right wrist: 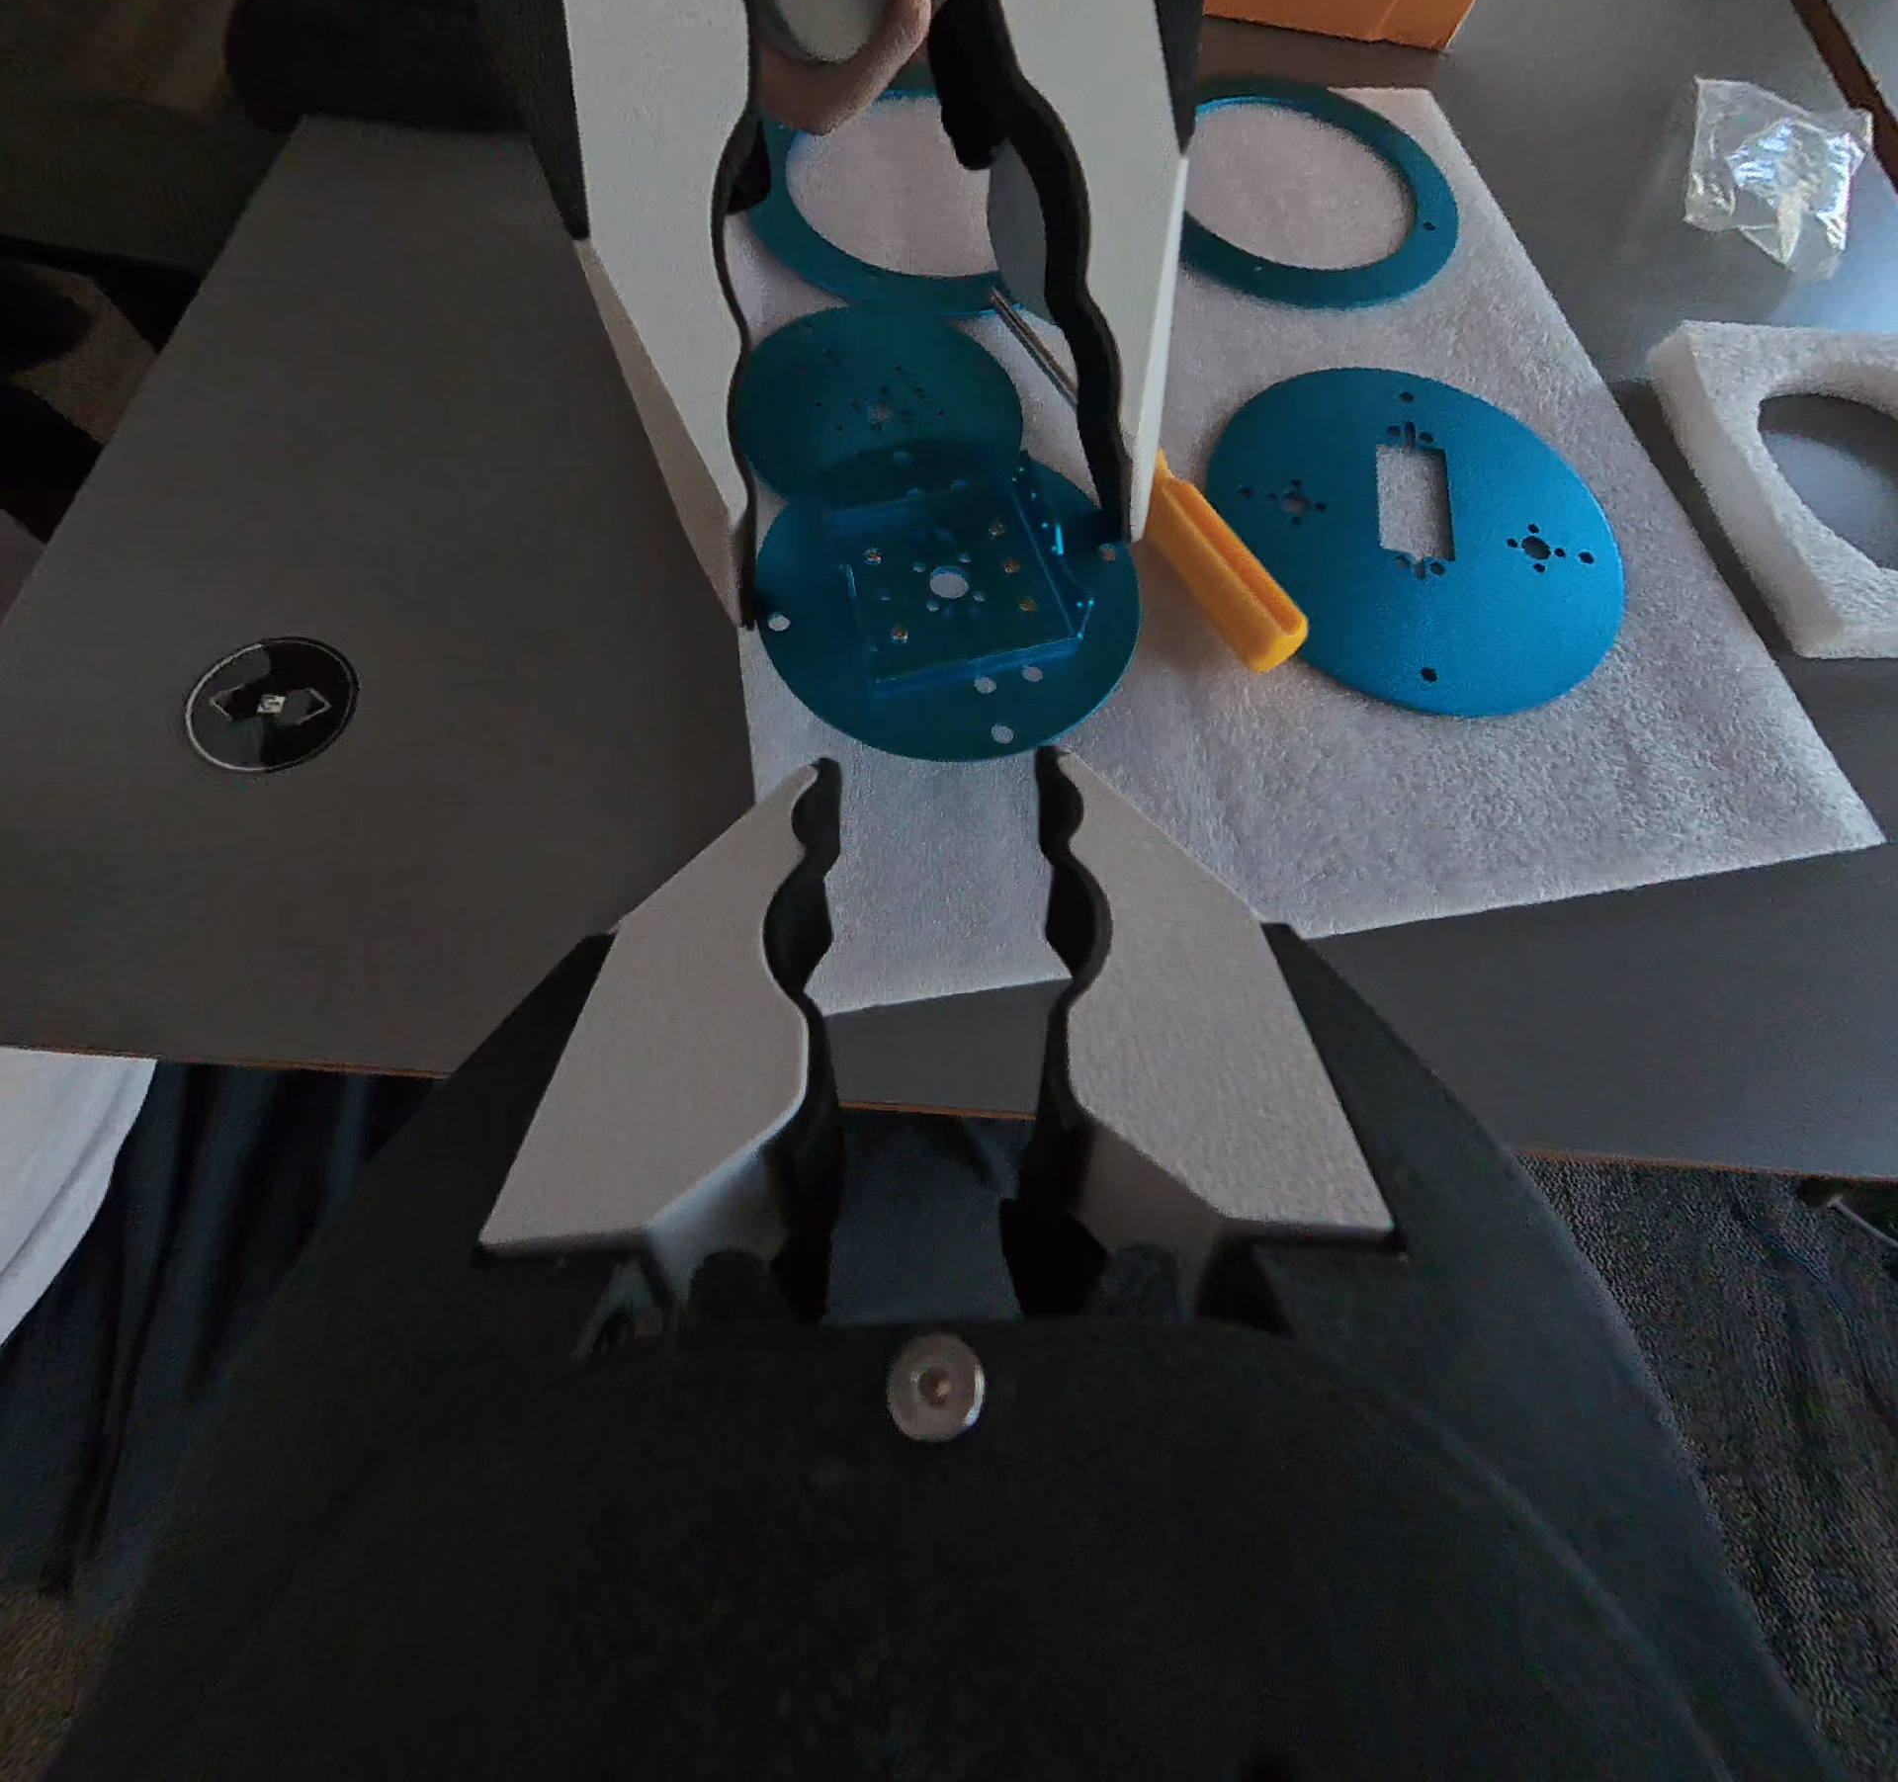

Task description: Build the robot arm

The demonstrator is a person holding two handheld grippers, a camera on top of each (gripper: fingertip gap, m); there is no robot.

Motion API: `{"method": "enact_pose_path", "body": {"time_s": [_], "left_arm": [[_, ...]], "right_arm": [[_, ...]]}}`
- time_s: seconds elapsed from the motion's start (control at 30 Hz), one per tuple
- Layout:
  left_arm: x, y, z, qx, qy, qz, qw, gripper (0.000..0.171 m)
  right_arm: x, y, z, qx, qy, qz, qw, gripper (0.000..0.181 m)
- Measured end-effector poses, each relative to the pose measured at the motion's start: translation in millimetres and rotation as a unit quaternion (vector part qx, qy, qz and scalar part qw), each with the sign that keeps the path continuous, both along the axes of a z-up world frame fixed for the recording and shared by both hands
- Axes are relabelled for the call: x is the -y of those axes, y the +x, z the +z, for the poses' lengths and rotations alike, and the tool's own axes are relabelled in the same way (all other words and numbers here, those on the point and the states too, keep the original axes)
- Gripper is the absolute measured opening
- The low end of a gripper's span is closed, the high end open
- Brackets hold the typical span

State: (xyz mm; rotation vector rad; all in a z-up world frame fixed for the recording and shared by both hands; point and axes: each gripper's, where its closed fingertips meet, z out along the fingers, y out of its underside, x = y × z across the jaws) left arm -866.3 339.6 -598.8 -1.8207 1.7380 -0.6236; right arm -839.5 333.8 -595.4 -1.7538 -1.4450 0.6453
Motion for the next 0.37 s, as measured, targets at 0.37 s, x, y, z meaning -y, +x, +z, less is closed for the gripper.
{"method": "enact_pose_path", "body": {"time_s": [0.37], "left_arm": [[3,2,-18,-0.008,0.010,-0.024,1.000,0.080]], "right_arm": [[-3,-6,-13,-0.058,-0.002,-0.023,0.998,0.066]]}}
